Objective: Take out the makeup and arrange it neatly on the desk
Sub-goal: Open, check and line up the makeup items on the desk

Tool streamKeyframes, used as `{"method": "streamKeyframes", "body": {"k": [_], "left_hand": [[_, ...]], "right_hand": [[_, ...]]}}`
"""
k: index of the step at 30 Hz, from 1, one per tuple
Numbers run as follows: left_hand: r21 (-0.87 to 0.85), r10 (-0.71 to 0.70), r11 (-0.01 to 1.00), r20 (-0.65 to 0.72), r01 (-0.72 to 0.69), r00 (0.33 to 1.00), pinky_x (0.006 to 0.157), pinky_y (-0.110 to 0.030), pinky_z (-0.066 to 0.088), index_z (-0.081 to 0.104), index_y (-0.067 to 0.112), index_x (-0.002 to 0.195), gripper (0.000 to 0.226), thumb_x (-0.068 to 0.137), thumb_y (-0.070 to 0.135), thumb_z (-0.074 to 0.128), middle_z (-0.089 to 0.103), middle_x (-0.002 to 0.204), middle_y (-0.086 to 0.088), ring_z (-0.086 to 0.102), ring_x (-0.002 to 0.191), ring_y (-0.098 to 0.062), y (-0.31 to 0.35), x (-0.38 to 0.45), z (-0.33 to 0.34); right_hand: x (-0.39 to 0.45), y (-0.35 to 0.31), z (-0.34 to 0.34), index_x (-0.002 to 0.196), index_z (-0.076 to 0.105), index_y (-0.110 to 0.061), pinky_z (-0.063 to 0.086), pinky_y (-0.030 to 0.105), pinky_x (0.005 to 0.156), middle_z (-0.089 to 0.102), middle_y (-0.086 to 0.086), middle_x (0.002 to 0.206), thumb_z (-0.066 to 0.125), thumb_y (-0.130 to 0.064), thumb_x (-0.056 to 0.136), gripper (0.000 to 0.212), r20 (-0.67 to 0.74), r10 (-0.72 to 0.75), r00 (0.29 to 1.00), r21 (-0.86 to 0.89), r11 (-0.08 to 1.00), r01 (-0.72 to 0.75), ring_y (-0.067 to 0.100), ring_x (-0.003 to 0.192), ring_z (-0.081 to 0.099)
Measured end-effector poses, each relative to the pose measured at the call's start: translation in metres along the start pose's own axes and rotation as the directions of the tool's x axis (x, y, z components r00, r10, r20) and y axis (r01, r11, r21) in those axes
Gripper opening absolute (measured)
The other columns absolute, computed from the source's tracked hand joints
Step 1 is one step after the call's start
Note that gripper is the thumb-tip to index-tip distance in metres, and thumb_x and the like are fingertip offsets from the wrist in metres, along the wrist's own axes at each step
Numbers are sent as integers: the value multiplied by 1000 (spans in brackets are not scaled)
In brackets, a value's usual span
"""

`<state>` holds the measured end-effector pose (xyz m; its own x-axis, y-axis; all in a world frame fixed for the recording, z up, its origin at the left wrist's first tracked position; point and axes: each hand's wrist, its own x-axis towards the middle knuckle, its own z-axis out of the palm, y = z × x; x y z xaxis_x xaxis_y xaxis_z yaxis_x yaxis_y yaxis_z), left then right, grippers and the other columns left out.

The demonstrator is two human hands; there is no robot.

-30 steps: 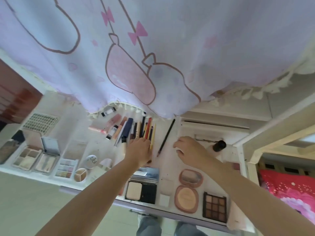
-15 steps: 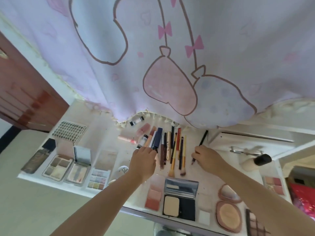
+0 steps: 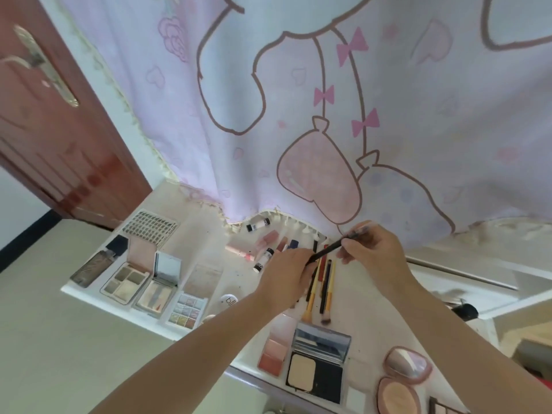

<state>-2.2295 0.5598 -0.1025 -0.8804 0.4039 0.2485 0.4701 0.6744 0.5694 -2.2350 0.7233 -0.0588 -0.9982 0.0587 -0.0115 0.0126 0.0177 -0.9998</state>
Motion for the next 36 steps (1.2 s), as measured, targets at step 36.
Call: {"method": "streamKeyframes", "body": {"k": [36], "left_hand": [[417, 17, 885, 415, -207, 910, 52, -22, 31, 48, 21, 85, 40, 95, 49, 21, 47, 64, 7, 44, 56, -14, 27, -21, -6]], "right_hand": [[-44, 10, -40, 94, 60, -5, 28, 14, 60, 55, 5, 73, 40, -17, 95, 23, 701, 94, 707, -644, 508, 572, 8, 65, 40]]}}
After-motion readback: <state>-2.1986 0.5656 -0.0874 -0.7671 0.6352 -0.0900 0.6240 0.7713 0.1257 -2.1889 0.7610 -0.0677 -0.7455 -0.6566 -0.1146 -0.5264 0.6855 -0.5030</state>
